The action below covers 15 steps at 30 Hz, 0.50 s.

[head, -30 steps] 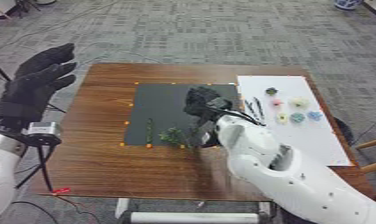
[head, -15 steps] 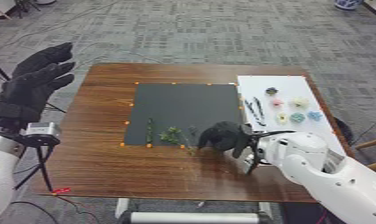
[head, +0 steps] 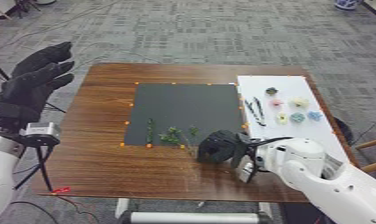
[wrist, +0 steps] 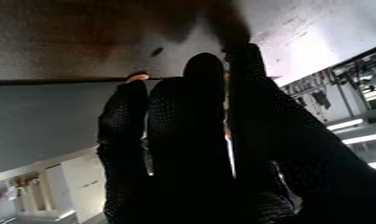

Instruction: Arrange flowers

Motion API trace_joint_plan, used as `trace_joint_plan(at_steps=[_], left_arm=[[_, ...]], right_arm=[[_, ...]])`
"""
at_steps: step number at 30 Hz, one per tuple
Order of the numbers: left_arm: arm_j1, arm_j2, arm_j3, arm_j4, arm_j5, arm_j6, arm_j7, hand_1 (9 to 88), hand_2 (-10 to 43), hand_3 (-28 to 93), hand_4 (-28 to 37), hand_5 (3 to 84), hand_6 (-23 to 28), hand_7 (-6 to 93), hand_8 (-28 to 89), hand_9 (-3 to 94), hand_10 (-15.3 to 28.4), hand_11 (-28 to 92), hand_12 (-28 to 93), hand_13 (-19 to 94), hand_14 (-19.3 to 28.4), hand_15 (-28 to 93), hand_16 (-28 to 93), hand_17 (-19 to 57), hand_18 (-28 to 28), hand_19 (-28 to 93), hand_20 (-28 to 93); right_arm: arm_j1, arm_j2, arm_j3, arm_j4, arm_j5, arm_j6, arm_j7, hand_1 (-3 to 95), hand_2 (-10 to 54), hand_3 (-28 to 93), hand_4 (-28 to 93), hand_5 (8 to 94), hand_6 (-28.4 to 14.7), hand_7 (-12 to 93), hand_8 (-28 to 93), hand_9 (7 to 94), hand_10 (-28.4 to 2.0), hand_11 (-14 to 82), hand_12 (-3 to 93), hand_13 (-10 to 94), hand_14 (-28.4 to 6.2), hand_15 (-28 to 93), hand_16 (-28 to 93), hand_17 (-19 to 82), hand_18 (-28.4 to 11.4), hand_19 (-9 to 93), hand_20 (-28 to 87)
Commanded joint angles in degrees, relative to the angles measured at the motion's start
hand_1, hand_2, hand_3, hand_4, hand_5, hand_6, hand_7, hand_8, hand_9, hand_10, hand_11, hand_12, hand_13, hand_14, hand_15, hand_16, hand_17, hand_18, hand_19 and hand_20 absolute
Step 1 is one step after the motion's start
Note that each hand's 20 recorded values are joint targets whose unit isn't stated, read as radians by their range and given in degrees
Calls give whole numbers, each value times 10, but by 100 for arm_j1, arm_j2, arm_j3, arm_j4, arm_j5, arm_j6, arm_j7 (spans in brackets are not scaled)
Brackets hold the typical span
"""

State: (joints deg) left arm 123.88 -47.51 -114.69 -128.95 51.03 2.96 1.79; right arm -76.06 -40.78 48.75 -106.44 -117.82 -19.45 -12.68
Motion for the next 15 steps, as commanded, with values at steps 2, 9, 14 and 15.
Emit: trace_joint_plan(at_steps=[2, 9, 14, 15], left_arm=[[17, -23, -7, -34, -37, 11, 12, 263, -54, 699, -253, 224, 22, 197, -94, 143, 92, 187, 191, 54, 119, 368, -43, -114, 175, 384, 83], [-48, 2, 34, -4, -45, 13, 6, 263, -51, 695, -250, 224, 23, 196, -93, 143, 92, 184, 191, 54, 119, 364, -42, -114, 175, 383, 84], [-60, 9, 37, -1, -40, 22, 11, 262, -51, 695, -247, 223, 23, 193, -92, 142, 92, 181, 191, 54, 119, 363, -41, -114, 175, 383, 84], [-68, 14, 51, 5, -43, 36, 12, 262, -51, 695, -247, 223, 23, 193, -92, 142, 92, 180, 191, 54, 119, 362, -42, -114, 175, 383, 84]], right_arm=[[220, -180, -341, 101, -128, -202, 41, 308, 145, 932, -166, 545, 18, 350, -183, 564, -119, 461, 619, 535, -119, 774, 428, 252, -199, 787, 514], [447, -354, -538, 186, -166, -175, -29, 303, 140, 932, -168, 543, 17, 346, -181, 572, -118, 455, 616, 536, -119, 780, 414, 252, -199, 788, 510], [767, -400, -833, 271, -145, -80, -68, 303, 134, 932, -173, 544, 17, 346, -180, 583, -118, 448, 615, 538, -121, 781, 408, 252, -199, 787, 508], [786, -424, -827, 289, -186, -115, -97, 303, 133, 932, -174, 544, 17, 346, -180, 586, -118, 445, 614, 538, -121, 782, 406, 252, -199, 787, 508]])
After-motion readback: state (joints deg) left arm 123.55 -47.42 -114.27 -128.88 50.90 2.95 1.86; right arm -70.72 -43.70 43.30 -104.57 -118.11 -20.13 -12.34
